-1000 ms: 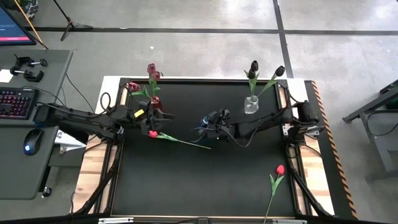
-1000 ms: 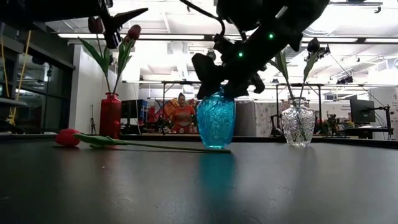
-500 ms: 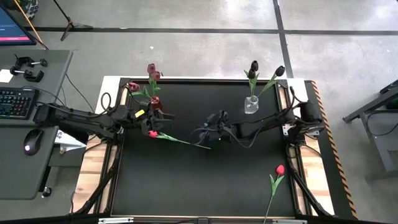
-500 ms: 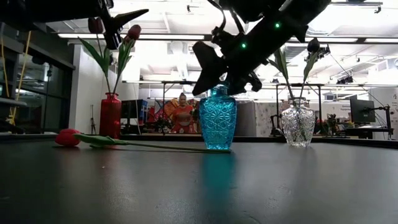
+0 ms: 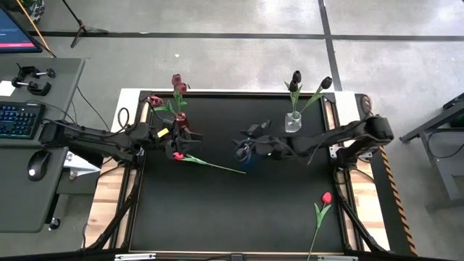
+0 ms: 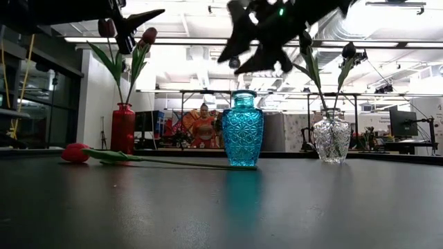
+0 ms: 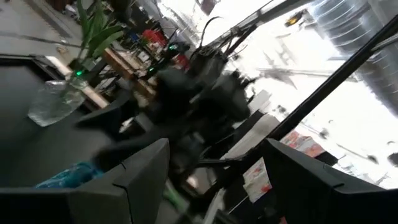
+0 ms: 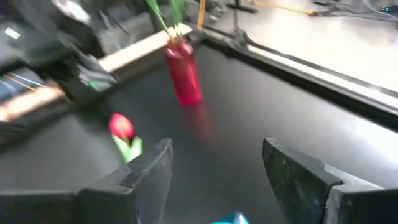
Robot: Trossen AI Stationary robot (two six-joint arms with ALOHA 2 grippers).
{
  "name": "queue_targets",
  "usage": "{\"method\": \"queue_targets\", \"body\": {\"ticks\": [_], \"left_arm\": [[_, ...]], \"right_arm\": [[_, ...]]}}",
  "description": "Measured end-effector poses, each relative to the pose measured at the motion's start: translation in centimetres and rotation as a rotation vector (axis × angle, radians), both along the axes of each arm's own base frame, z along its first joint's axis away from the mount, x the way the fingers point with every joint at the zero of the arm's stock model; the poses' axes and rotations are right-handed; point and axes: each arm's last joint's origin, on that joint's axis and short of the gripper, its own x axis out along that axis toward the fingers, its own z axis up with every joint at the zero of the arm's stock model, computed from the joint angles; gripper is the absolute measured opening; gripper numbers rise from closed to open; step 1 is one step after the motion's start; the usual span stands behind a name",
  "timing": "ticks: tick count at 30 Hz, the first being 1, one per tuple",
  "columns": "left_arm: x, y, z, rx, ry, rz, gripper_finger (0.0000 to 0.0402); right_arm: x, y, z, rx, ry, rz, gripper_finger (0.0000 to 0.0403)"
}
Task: Sort flowers into vase by color
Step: Put the top red flower into the blue vase
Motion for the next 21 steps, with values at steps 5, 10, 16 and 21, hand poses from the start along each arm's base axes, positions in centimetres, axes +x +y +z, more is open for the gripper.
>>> {"method": "queue_targets", "body": {"ticks": [5, 10, 16, 21], "left_arm": [[1.2, -0.3, -0.2, 0.134, 0.469, -0.086, 0.0238], [2.9, -0.4, 0.3, 0.360, 0.822, -0.183, 0.0223], [4.8, -0.4, -2.3, 0.520, 0.983, -0.275, 0.0215], [5.5, -0.8, -4.4, 0.421, 1.076, -0.423, 0.0213]], "right_arm": [[-1.6, -0.1, 3.7, 0.032, -0.124, 0.048, 0.0238], [-4.0, -0.1, 7.6, 0.063, -0.245, 0.148, 0.0238], [-4.7, 0.7, 8.5, 0.133, -0.277, 0.283, 0.0238], [-3.6, 2.0, 7.0, 0.207, -0.248, 0.334, 0.0238]]}}
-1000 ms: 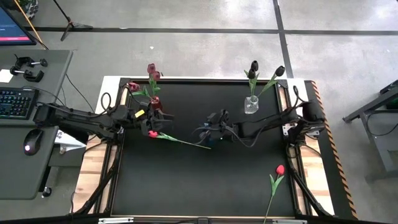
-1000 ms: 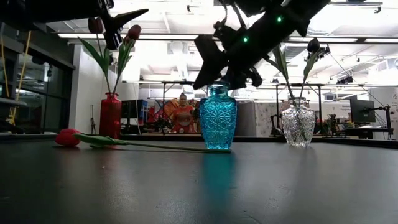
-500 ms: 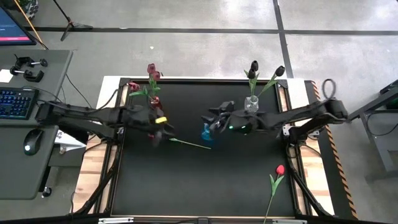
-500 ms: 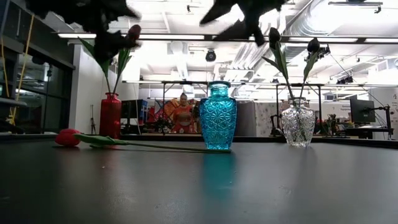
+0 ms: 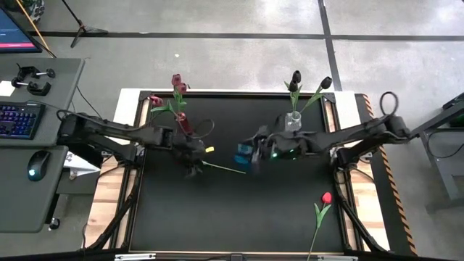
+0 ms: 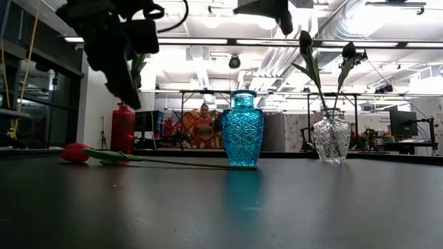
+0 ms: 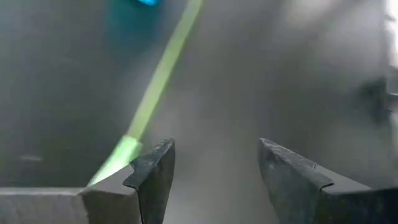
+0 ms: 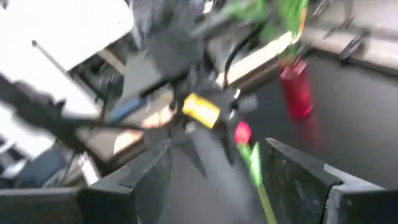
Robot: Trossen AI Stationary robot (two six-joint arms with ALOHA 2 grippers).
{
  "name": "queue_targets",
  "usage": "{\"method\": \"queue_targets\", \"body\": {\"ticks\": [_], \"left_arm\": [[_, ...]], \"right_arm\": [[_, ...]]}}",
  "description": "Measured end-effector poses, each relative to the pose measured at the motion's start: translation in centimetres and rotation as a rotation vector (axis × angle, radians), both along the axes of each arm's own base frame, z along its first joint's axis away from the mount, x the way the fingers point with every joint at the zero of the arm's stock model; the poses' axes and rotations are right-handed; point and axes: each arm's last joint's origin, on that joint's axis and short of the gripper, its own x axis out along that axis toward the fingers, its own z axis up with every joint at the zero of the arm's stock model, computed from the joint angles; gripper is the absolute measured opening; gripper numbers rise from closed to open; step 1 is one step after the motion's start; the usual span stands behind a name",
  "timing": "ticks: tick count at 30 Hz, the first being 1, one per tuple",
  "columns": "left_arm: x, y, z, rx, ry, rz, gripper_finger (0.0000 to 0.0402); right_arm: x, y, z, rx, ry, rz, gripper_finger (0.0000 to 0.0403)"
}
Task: Sort flowers into vase by color
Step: Put the top red flower into the blue vase
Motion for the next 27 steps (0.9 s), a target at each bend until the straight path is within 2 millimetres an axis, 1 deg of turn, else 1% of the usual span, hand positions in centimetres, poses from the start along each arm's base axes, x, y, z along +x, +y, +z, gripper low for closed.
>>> {"method": "queue_targets", "body": {"ticks": [1, 3, 6, 8, 11, 13, 15, 17, 20, 24, 27], "left_arm": [[0.0, -0.1, 0.1, -0.040, -0.001, -0.020, 0.0213], [-0.4, -0.2, 0.9, -0.078, -0.035, -0.027, 0.0213], [-1.6, 0.0, 3.3, -0.071, -0.163, 0.015, 0.0213], [-3.0, 0.4, 5.5, -0.052, -0.287, 0.074, 0.0213], [-5.5, 0.8, 8.6, -0.010, -0.489, 0.174, 0.0213], [-7.3, 1.0, 10.1, 0.025, -0.590, 0.237, 0.0213], [-8.8, 1.2, 11.1, 0.051, -0.664, 0.285, 0.0213], [-9.9, 1.3, 11.7, 0.066, -0.710, 0.320, 0.0213], [-10.9, 1.3, 12.2, 0.071, -0.752, 0.349, 0.0213], [-11.1, 1.3, 12.3, 0.072, -0.759, 0.352, 0.0213], [-10.7, 1.3, 12.1, 0.073, -0.745, 0.351, 0.0213]], "right_arm": [[0.5, 0.3, -0.5, 0.016, 0.023, 0.026, 0.0238], [1.8, 1.0, -1.2, 0.025, 0.071, 0.091, 0.0238], [4.6, 1.6, -1.9, -0.016, 0.156, 0.168, 0.0238], [6.6, 1.7, -2.7, -0.075, 0.225, 0.200, 0.0238], [9.7, 1.6, -3.9, -0.167, 0.309, 0.245, 0.0238], [11.6, 1.5, -4.9, -0.216, 0.360, 0.264, 0.0238], [13.4, 1.4, -6.3, -0.247, 0.416, 0.278, 0.0238], [15.0, 1.3, -7.8, -0.270, 0.463, 0.289, 0.0238], [17.0, 1.1, -9.7, -0.289, 0.509, 0.289, 0.0238], [19.1, 0.4, -12.3, -0.309, 0.566, 0.224, 0.0238], [20.4, -0.1, -13.9, -0.327, 0.588, 0.189, 0.0238]]}}
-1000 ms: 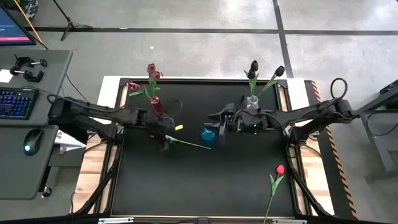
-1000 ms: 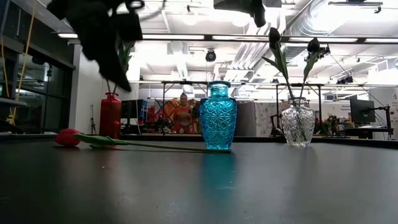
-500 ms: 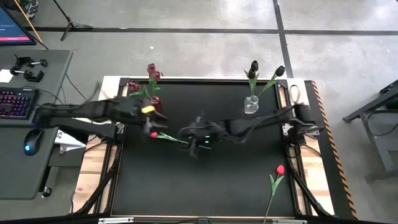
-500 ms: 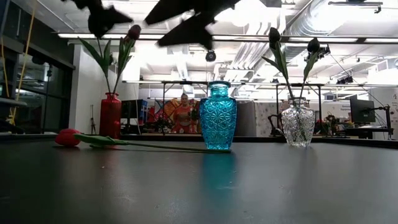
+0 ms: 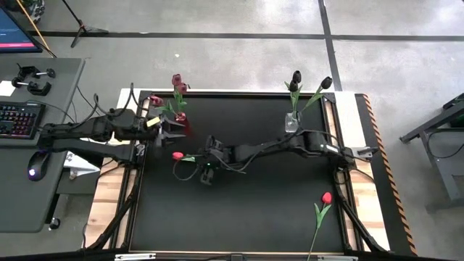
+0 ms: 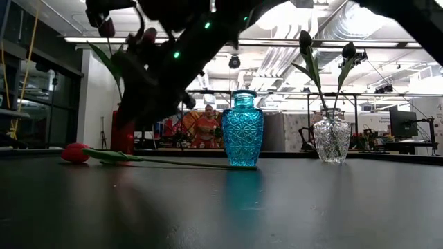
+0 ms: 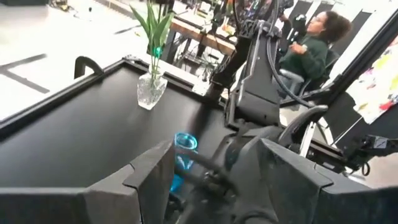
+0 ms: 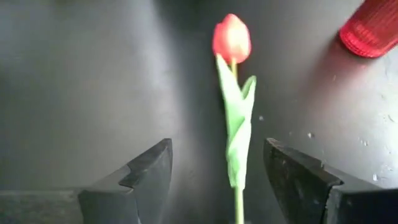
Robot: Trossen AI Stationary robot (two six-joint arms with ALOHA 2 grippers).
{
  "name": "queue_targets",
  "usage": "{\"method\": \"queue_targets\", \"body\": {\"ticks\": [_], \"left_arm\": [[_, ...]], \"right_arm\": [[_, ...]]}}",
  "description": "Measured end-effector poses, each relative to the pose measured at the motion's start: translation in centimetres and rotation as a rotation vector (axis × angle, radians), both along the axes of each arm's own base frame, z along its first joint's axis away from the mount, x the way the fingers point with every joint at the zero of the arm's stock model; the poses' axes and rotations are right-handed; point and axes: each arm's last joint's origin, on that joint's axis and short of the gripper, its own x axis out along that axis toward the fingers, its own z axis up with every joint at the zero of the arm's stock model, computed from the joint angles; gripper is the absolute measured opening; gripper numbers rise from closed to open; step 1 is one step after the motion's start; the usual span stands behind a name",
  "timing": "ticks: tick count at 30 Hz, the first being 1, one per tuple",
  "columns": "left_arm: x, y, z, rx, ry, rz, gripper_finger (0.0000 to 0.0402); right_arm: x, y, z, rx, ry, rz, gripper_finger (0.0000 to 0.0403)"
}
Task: Sort flowers into vase by color
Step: Put the top red flower into the blue vase
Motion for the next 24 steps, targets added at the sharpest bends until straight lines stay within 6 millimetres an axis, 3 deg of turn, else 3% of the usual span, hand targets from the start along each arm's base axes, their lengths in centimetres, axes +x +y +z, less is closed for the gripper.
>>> {"method": "queue_targets", "body": {"ticks": [7, 17, 19, 24], "left_arm": [[0.4, -0.1, 0.0, -0.050, -0.009, -0.031, 0.0213], [0.4, -0.1, 0.1, -0.034, -0.016, -0.036, 0.0213], [0.4, -0.1, 0.1, -0.034, -0.018, -0.037, 0.0213], [0.4, -0.1, 0.1, -0.034, -0.021, -0.036, 0.0213]], "right_arm": [[0.9, -0.9, -2.5, 0.035, 0.057, -0.086, 0.0230], [0.6, -0.9, -3.5, 0.063, 0.113, -0.110, 0.0133], [0.7, -0.9, -4.6, 0.082, 0.125, -0.118, 0.0121], [0.7, -0.8, -4.9, 0.096, 0.131, -0.138, 0.0111]]}}
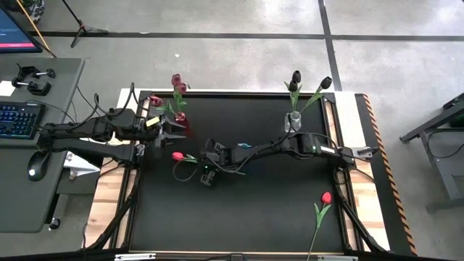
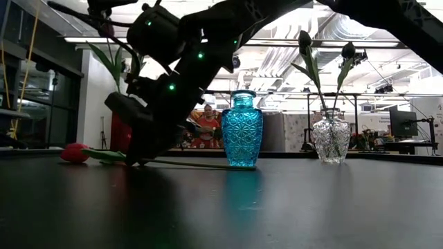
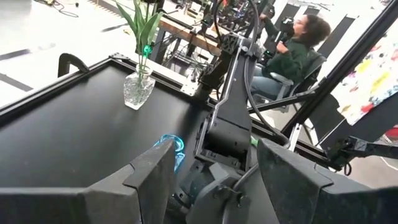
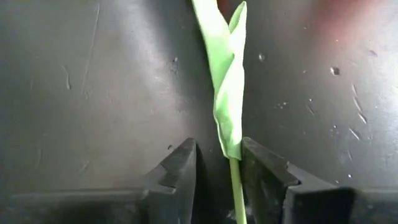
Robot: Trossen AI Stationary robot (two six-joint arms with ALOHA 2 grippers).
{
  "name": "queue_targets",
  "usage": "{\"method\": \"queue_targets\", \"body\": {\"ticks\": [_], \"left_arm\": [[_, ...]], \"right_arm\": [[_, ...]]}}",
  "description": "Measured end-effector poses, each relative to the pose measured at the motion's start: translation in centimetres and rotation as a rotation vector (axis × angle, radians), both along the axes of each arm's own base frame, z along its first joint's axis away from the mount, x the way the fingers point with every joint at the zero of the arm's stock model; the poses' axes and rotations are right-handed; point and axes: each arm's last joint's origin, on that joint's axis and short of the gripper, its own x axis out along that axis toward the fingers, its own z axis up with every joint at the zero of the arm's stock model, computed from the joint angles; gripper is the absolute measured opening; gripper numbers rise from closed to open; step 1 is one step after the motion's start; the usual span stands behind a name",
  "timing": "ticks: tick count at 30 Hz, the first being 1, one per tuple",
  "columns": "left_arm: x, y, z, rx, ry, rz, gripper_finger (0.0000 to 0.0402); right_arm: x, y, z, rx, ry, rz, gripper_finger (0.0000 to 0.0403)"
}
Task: Sort flowers into vase by color
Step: Put the top red flower into the blue vase
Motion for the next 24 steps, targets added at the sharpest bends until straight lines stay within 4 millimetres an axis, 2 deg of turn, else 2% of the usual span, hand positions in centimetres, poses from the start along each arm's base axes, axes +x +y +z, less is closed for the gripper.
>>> {"method": "queue_targets", "body": {"ticks": [3, 6, 8, 10, 13, 18, 21, 24], "left_arm": [[0.0, 0.0, 0.0, 0.001, -0.001, 0.000, 0.0213], [0.0, 0.0, 0.1, 0.000, -0.010, 0.000, 0.0213], [0.0, 0.0, 0.2, 0.001, -0.020, 0.001, 0.0213], [0.0, 0.0, 0.3, 0.001, -0.034, 0.001, 0.0213], [-0.3, 0.0, 0.7, 0.003, -0.074, -0.004, 0.0213], [-1.9, 0.0, 1.9, 0.021, -0.191, 0.002, 0.0213], [-3.0, 0.1, 2.7, 0.034, -0.274, 0.022, 0.0213], [-3.8, 0.1, 3.3, 0.043, -0.330, 0.048, 0.0213]], "right_arm": [[0.0, 0.0, 0.3, 0.005, 0.000, 0.007, 0.0084], [-0.1, 0.0, 0.8, 0.030, -0.005, 0.028, 0.0020], [-0.2, 0.1, 1.8, 0.058, -0.017, 0.053, 0.0012], [-0.6, 0.3, 3.7, 0.081, -0.036, 0.075, 0.0008], [-1.3, 0.4, 7.9, 0.068, -0.101, 0.162, 0.0004], [-3.9, -0.4, 14.1, 0.022, -0.133, 0.223, 0.0002], [-6.1, -1.1, 18.1, -0.018, -0.235, 0.201, 0.0001], [-9.3, -1.9, 21.2, -0.067, -0.368, 0.128, 0.0001]]}}
